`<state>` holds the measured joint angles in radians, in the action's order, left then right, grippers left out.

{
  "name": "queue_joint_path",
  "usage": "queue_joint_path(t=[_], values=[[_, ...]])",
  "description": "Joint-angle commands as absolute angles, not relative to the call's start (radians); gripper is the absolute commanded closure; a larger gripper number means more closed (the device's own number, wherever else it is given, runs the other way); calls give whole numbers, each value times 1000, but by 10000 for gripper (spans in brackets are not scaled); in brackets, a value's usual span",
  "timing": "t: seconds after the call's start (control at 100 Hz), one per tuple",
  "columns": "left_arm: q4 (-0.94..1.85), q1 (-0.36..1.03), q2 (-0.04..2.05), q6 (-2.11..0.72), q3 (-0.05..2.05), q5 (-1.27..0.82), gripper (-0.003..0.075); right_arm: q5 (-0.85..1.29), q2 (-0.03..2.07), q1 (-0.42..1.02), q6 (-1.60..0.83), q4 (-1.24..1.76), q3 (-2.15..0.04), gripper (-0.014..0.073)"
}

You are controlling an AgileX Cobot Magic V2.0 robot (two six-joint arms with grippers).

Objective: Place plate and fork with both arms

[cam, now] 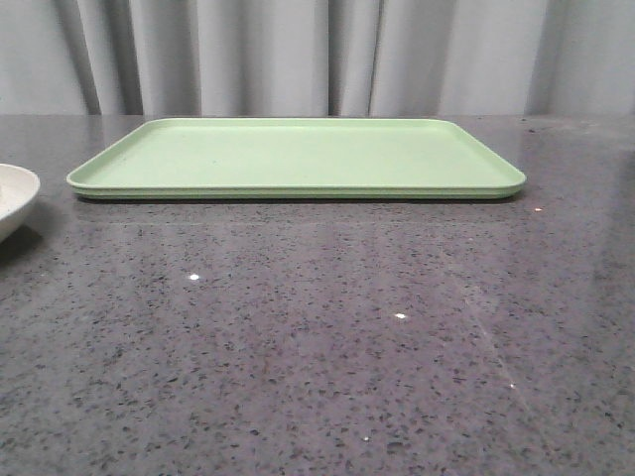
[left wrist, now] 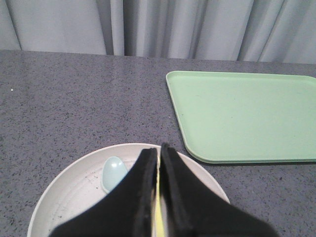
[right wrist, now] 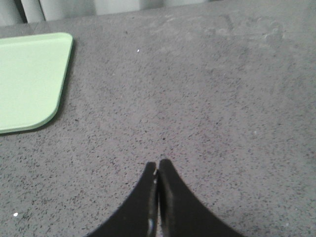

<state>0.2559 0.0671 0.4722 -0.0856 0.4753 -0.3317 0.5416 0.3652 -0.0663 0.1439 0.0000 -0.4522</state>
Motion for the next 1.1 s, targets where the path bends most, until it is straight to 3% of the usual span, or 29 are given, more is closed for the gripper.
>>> queue_joint_path(t=[0.0, 0.16, 0.26, 0.46, 0.65, 1.09], values=[[260, 67, 486, -76, 518, -265, 594, 480, 416, -55, 132, 0, -497, 461], [239, 67, 486, -76, 518, -257, 343, 468, 432, -50, 132, 0, -498, 159], [239, 67, 486, -76, 518, -252, 300, 419, 431, -50, 132, 0, -498, 53], [239, 67, 487, -76, 516, -262, 303, 396, 431, -50, 132, 0, -498, 52], [218, 4, 545, 58, 557, -400, 435, 407, 431, -50, 132, 0, -498, 52], [15, -75, 848, 58, 818, -764, 435, 404, 431, -50, 132, 0, -498, 52]])
